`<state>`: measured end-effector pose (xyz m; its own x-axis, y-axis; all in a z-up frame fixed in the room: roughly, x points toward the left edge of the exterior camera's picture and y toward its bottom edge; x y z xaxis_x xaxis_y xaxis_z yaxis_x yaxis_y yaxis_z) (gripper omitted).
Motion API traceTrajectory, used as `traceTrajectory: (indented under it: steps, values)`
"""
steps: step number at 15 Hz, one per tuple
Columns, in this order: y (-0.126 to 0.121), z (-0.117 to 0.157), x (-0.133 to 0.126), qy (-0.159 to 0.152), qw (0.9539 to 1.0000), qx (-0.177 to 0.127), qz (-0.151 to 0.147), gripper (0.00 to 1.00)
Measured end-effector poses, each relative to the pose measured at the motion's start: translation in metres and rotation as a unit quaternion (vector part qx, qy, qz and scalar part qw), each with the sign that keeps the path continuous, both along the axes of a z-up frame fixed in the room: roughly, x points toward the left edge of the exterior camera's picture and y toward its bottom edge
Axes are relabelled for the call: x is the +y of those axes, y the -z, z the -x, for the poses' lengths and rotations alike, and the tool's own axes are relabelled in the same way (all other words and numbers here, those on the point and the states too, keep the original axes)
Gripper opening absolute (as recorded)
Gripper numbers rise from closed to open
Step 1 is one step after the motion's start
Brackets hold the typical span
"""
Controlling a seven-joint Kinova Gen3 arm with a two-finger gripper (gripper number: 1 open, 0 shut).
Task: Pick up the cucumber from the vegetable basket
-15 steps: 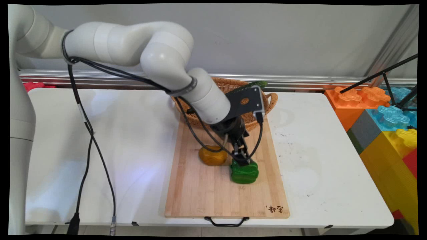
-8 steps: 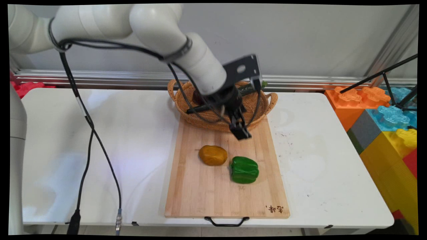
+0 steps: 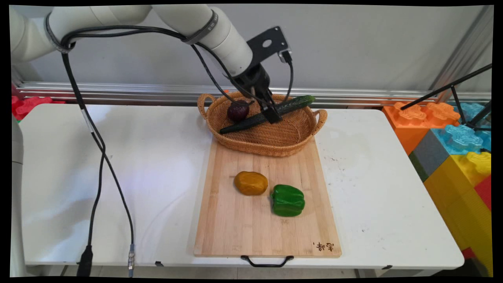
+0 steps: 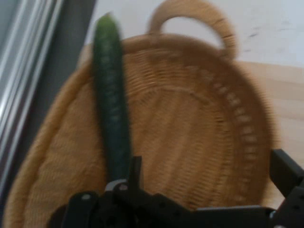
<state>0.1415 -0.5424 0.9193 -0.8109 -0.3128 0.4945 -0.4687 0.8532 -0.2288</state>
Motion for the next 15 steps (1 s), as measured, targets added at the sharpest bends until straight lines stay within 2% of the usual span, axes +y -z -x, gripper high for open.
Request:
traceTrajectory:
  steps: [2,5,10,15]
  values:
    - [0.008,-0.010,-0.016,-0.023,0.9997,-0.001,0.005,1.00]
    - [0.026,-0.017,-0.034,-0.036,0.9993,-0.003,0.007,1.00]
    - [0.076,-0.022,-0.065,-0.054,0.9985,-0.002,0.009,1.00]
    - [0.114,-0.019,-0.086,-0.068,0.9975,0.007,0.014,1.00]
